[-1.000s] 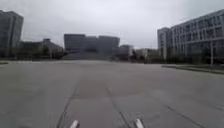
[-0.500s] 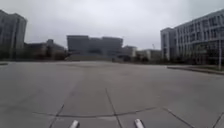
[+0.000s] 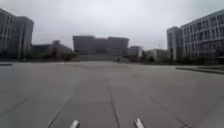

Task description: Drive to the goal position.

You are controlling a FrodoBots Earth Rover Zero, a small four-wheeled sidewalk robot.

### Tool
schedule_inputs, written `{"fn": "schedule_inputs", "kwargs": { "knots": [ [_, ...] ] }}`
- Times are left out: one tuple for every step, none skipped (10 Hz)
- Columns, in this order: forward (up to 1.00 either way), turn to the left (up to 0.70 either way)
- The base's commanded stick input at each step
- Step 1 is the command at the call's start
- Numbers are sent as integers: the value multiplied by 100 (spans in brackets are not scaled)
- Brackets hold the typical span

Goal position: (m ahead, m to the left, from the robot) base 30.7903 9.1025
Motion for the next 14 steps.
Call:
{"fn": "schedule_inputs", "kwargs": {
  "knots": [
    [100, 0],
    [100, 0],
    [100, 0],
    [100, 0],
    [100, 0],
    [100, 0],
    [100, 0],
    [100, 0],
    [100, 0],
    [100, 0],
    [100, 0],
    [100, 0],
    [100, 0],
    [100, 0]
  ]
}}
